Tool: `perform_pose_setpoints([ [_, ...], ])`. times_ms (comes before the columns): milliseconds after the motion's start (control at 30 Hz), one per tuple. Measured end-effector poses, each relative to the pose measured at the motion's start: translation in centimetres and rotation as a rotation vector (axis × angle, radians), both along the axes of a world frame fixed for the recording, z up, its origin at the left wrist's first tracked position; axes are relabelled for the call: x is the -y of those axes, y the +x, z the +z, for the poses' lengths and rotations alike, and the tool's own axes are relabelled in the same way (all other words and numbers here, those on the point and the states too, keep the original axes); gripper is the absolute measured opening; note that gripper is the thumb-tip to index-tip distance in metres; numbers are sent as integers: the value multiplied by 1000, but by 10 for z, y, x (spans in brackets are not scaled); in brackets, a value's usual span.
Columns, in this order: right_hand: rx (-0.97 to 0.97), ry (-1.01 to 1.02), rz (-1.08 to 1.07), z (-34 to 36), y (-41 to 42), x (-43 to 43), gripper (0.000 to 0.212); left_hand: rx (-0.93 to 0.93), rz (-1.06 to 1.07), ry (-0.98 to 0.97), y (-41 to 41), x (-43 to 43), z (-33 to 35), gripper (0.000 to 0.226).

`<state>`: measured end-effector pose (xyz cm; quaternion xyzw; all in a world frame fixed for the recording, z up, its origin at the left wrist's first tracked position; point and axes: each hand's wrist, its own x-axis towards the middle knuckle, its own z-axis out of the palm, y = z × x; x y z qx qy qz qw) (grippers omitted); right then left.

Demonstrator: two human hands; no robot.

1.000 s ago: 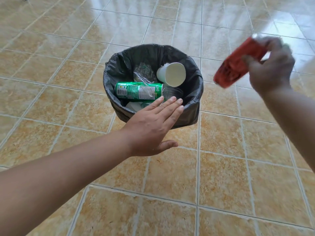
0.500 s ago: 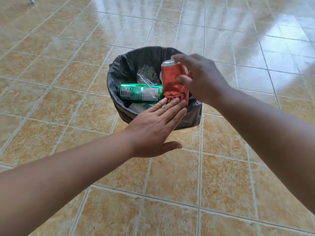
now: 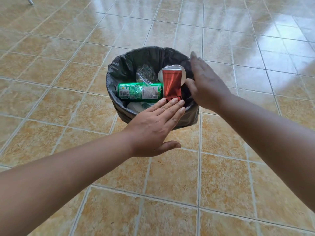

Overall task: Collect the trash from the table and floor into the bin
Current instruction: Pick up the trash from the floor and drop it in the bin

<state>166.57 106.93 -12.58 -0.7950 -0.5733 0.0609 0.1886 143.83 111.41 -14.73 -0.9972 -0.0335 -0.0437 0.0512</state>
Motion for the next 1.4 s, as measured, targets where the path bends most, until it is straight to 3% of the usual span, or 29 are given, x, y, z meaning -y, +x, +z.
perform_pose_setpoints([
  [167, -152, -46, -139, -10, 12, 7, 59, -19, 14, -102, -2, -5, 10, 88],
  [333, -203, -15, -119, -21, 12, 12, 50, 273, 109, -281, -6, -33, 30, 67],
  [467, -220, -4, -138, -25, 12, 11, 56, 487, 480, -351, -17, -85, 34, 54],
  [567, -226, 20, -151, -26, 11, 12, 56, 521, 786, -482, -35, -121, 25, 55],
  [700, -245, 61, -157, -25, 8, 11, 52, 562, 1002, -732, -55, -141, 11, 54],
  [800, -191, 70, -159, -26, 11, 10, 43, 581, 1025, -996, -58, -145, 5, 34],
  [867, -142, 75, -183, -24, 13, 9, 38, 598, 1001, -1069, -56, -144, 6, 12],
  [967, -139, 102, -219, -18, 14, 8, 34, 624, 996, -1144, -50, -141, 9, 17],
  [1033, -287, 147, -264, -12, 13, 8, 36, 641, 1008, -1219, -47, -139, 11, 19],
  [1167, -875, 176, -454, 0, 18, 0, 35, 661, 1070, -1354, -41, -139, 16, 19],
  [1400, -1065, 73, -469, 5, 30, -6, 13, 597, 1124, -1440, -31, -146, 22, 18],
])
